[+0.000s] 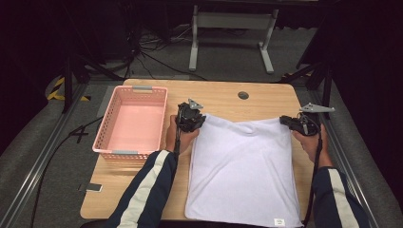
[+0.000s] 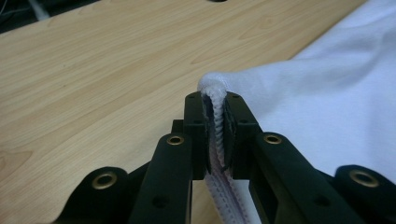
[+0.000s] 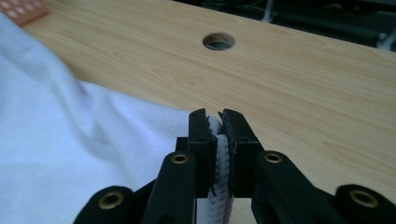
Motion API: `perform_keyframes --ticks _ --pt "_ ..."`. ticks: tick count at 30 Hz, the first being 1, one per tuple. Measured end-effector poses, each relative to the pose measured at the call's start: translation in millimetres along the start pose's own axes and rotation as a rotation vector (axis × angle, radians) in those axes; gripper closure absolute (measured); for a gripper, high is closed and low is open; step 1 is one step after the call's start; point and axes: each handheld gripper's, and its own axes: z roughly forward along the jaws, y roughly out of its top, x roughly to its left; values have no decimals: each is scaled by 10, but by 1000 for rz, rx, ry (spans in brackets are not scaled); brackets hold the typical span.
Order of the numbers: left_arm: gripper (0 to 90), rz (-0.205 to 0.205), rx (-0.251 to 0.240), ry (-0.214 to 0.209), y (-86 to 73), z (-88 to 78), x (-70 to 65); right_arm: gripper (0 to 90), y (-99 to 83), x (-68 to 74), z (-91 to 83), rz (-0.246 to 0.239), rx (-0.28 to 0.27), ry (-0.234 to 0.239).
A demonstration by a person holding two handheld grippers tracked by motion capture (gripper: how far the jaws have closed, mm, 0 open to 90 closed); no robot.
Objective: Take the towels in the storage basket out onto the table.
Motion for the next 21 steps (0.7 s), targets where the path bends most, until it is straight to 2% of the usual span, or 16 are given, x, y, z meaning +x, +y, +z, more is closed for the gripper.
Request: perform_keyframes --ticks 2,3,4,5,7,8,10,11,12,14,15,16,17,18,19,21 --pt "812 29 -12 -26 -13 -116 -62 824 -20 23 -101 -16 -20 18" --pt "813 40 -21 -31 -30 -181 -108 823 -60 39 -184 -26 -32 49" --pt "814 76 -26 -35 -63 -297 -158 823 -77 46 -219 -23 -36 53" --pt "817 76 -26 -35 -63 -297 -158 823 -77 46 -219 -23 -36 53" --pt "822 106 -28 -57 -110 -455 -212 823 -135 74 -331 -30 -63 105" --pt "826 140 -37 -69 -191 -607 -289 823 -178 108 -430 -48 -77 128" --pt "823 177 -51 -74 -280 -724 -347 823 -223 160 -545 -72 -102 164" --pt "825 177 -51 -74 -280 -724 -347 823 -254 194 -616 -82 -113 177" --pt "825 209 -57 -85 -349 -802 -383 823 -254 194 -616 -82 -113 177" --pt "830 236 -53 -92 -477 -922 -442 823 -327 274 -754 -113 -122 229" --pt "842 246 -47 -100 -536 -967 -468 823 -418 360 -894 -137 -142 283" --pt "842 260 -34 -103 -578 -1001 -489 823 -418 360 -894 -137 -142 283" --pt "844 271 -40 -114 -660 -1047 -523 823 -449 387 -935 -157 -142 297" --pt "847 319 -10 -109 -759 -1112 -567 822 -537 458 -1057 -186 -133 328" --pt "847 329 -9 -117 -805 -1134 -587 822 -586 486 -1119 -203 -136 360" --pt "851 335 -6 -159 -944 -1200 -627 820 -694 536 -1227 -228 -117 401"
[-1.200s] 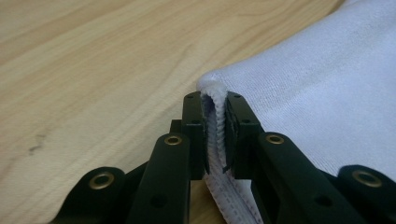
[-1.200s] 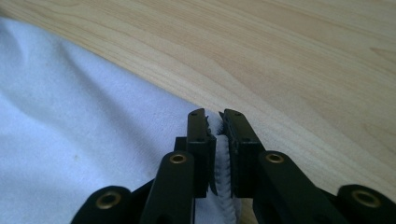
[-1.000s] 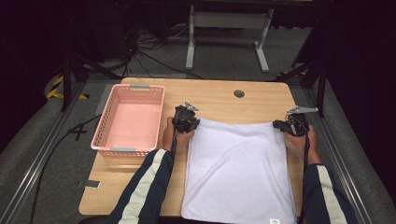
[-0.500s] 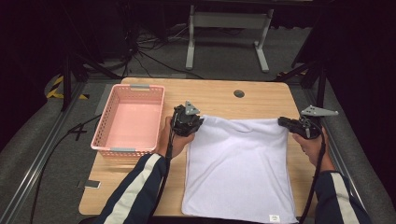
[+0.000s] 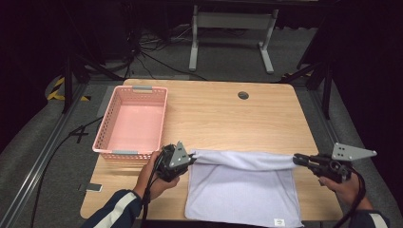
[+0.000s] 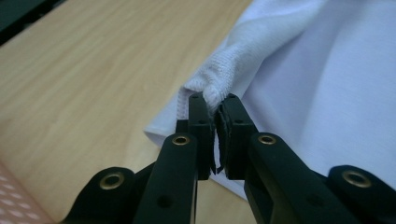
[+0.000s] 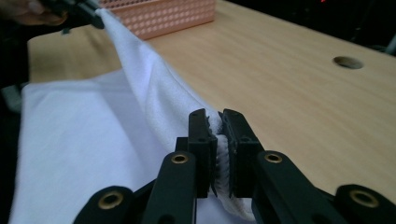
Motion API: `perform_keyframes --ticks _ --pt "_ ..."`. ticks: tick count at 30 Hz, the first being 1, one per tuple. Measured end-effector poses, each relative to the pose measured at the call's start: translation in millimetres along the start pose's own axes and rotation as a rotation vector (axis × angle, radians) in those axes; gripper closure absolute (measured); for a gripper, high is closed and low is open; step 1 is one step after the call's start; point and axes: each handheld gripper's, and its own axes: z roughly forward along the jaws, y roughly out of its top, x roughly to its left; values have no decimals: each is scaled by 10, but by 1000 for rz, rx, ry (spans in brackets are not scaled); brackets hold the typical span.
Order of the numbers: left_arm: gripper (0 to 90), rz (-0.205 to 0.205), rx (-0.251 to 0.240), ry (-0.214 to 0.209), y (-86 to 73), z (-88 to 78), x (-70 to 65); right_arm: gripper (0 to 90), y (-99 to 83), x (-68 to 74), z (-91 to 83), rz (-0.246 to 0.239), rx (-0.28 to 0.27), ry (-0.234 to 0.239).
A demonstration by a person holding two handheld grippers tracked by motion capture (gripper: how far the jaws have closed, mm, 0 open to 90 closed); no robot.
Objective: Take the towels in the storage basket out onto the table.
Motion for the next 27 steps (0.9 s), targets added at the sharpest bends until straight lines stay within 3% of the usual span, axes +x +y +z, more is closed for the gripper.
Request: perform_keyframes --ticks 1,2,4,6,7,8,11,12,15,19,24,27 --pt "858 0 0 0 0 0 0 819 -48 53 -38 -9 13 29" --pt "859 29 25 -37 -89 -25 -106 819 -102 108 -71 -22 23 51" --pt "865 67 63 -55 -164 -21 -197 815 -202 189 -113 -29 56 98" --pt "871 81 107 -90 -250 21 -267 814 -334 293 -139 -49 119 153" --pt "873 81 107 -90 -250 21 -267 814 -334 293 -139 -49 119 153" --pt "873 87 136 -98 -302 63 -301 814 -400 324 -136 -36 138 186" --pt "875 75 178 -114 -390 168 -310 810 -642 435 -37 -49 306 222" --pt "875 73 182 -118 -406 192 -307 810 -642 435 -37 -49 306 222" --pt "877 77 214 -109 -420 267 -259 814 -726 425 27 -34 340 207" --pt "878 77 221 -62 -388 363 -157 821 -721 373 84 -37 329 158" --pt "878 42 224 26 -300 541 38 825 -648 227 234 -32 314 23" --pt "878 25 204 34 -263 550 101 825 -598 146 305 -40 312 -30"
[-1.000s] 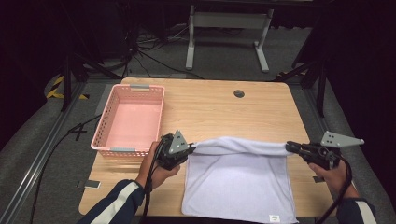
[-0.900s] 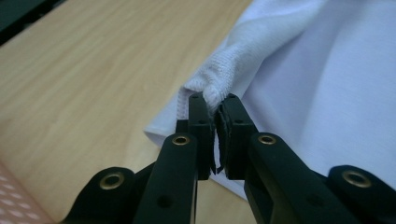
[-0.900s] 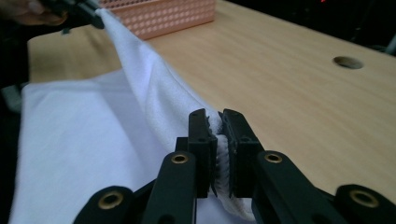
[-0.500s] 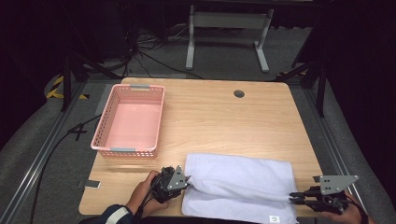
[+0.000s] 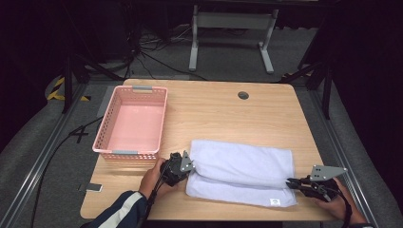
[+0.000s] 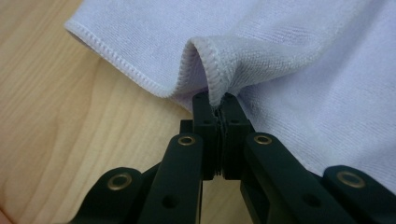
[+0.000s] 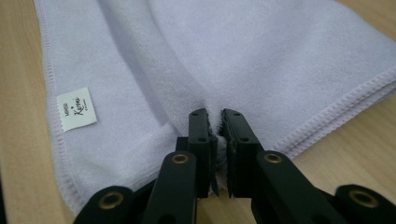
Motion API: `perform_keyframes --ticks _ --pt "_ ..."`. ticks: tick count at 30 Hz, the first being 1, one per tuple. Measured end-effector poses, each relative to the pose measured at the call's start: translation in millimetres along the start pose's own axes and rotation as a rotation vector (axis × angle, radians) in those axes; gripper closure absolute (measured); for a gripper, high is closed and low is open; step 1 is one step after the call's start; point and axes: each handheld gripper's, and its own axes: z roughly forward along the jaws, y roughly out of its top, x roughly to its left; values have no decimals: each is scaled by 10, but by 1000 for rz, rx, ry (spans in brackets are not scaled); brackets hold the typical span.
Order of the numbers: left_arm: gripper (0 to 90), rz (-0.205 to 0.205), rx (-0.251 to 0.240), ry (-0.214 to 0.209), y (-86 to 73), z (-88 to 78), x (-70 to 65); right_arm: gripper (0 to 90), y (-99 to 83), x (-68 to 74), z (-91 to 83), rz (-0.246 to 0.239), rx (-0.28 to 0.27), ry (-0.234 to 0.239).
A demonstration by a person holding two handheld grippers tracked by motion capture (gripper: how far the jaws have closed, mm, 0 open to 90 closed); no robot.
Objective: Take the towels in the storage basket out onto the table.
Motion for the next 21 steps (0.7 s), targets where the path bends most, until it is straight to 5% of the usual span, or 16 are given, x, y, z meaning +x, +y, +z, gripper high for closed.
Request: perform_keyframes --ticks 5,7,12,13,15,16,19,21 --pt "878 15 -93 4 31 -284 -39 826 10 -23 -218 17 -127 14" --pt "878 51 -134 -27 9 -423 -112 824 -1 30 -313 3 -148 29" --pt "864 92 -102 -77 -137 -512 -275 809 -61 212 -380 -77 -88 103" --pt "809 66 -71 -127 -236 -478 -319 773 -102 268 -366 -97 -40 132" --pt "634 44 -53 -137 -278 -465 -334 725 -118 284 -360 -97 -23 138" --pt "634 23 -38 -135 -313 -467 -344 697 -132 292 -362 -89 -18 136" --pt "480 -48 -99 -146 -359 -560 -299 637 -136 302 -478 -55 -45 98" --pt "472 -112 -180 -159 -293 -653 -223 640 -89 309 -562 -41 -72 64"
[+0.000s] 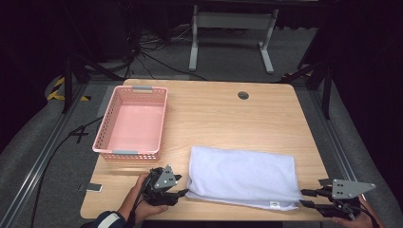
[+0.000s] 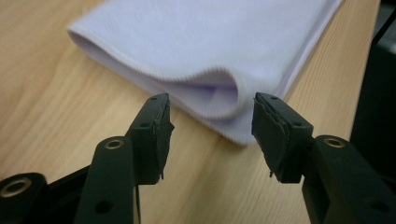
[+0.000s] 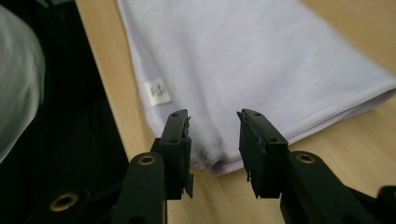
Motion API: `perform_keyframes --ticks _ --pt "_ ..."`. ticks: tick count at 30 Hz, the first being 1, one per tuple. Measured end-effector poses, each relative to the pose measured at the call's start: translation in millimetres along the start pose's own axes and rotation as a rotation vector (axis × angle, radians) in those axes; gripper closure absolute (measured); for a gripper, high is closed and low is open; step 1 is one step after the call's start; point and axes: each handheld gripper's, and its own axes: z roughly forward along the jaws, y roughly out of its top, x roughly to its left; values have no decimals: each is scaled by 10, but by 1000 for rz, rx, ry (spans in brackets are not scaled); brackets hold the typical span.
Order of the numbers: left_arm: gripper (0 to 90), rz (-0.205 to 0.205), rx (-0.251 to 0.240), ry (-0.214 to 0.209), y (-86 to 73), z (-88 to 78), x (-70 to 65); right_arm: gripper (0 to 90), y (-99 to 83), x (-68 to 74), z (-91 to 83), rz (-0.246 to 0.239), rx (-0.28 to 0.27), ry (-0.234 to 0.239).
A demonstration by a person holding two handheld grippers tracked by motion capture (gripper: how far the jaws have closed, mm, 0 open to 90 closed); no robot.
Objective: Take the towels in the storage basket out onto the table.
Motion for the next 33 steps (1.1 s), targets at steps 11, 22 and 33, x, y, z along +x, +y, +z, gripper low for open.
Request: perform_keyframes --ticks 11,22,33 --pt "571 139 102 -112 271 507 -149 787 267 13 282 34 159 -33" --pt "591 37 134 -108 -35 399 -56 784 141 110 454 25 273 50" --pt "223 -110 97 3 -157 196 -14 534 535 26 443 79 97 -137"
